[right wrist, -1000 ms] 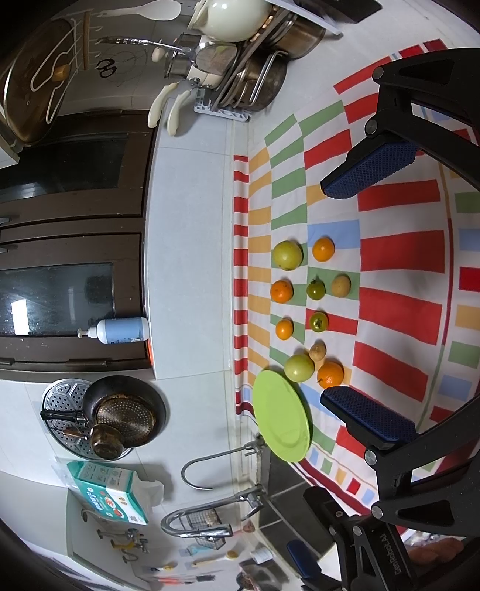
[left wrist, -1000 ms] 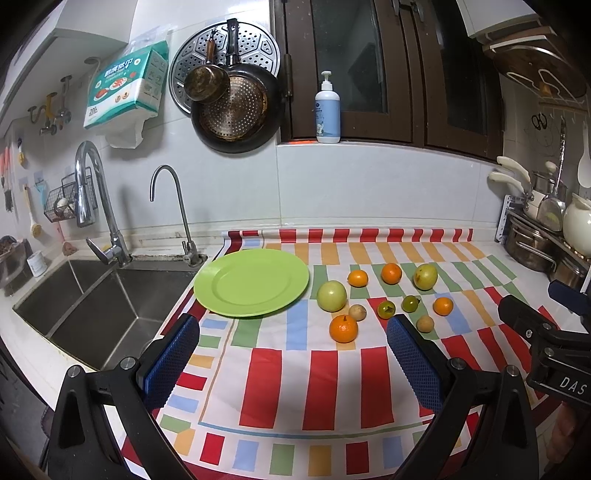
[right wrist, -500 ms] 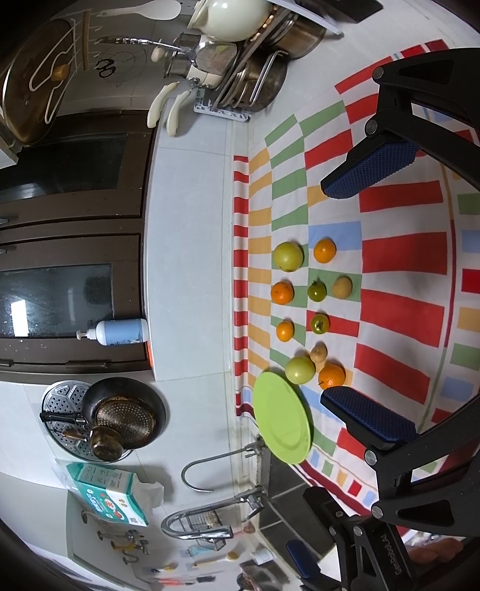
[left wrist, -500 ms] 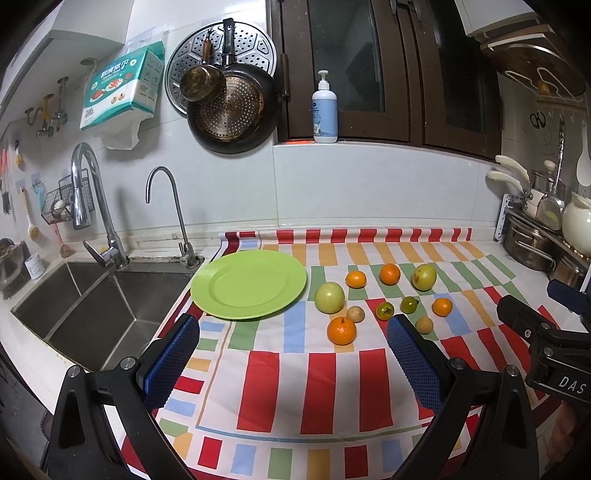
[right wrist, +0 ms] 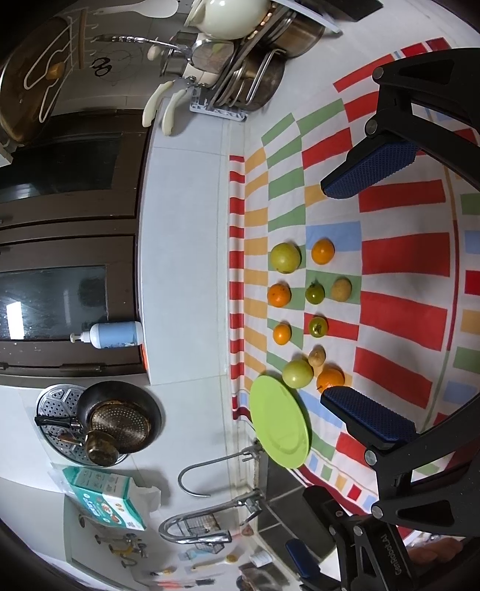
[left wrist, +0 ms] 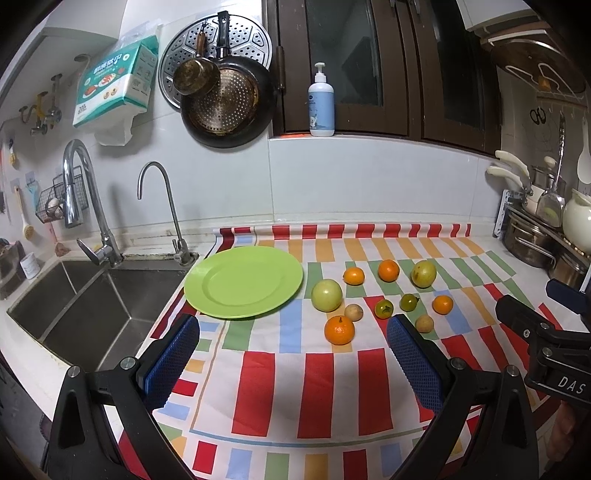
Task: Organize fruits
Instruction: 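Reach the left tool to the orange while the right tool reaches a small yellow fruit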
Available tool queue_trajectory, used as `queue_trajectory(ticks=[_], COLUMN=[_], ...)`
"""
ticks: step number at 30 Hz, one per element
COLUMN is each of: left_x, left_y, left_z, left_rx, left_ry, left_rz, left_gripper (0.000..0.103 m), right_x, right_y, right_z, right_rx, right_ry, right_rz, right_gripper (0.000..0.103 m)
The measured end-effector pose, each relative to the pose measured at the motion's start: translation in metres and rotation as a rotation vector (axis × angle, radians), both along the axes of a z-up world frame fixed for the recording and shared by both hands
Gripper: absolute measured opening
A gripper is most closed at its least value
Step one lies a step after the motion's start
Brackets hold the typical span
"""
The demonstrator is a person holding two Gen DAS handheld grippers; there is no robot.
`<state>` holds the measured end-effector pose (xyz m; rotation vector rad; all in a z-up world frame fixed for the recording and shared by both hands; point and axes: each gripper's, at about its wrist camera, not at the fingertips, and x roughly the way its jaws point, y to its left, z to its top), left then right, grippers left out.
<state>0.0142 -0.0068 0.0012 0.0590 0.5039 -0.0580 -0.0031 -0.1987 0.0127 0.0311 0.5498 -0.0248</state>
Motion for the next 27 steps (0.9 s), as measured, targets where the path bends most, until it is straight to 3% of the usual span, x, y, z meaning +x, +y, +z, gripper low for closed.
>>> queue_trajectory(ticks=[12, 18, 27], left_x=[0.033, 0.054, 0.102], left_y=[-0.005, -0.012, -0.025], left_z=[-0.027, -0.039, -0.069], left_rx=[0.035, 0.054, 0.071], left_ry=[0.078, 0.101, 0.198], left_rz=[-0.052, -0.092, -0.174], left_gripper=[0.103, 0.098, 0.086], right_x=[0.025, 0.045, 0.087], right_y=[0.001, 0.002, 0.003], right_z=[-0.025, -0.040, -0.072], right_rx=[-0.022, -0.022, -0.006], right_ry=[0.063, 0.103, 0.207], right_rz=[0.001, 0.014, 0.029], right_gripper=[0.102, 0.102, 0.088])
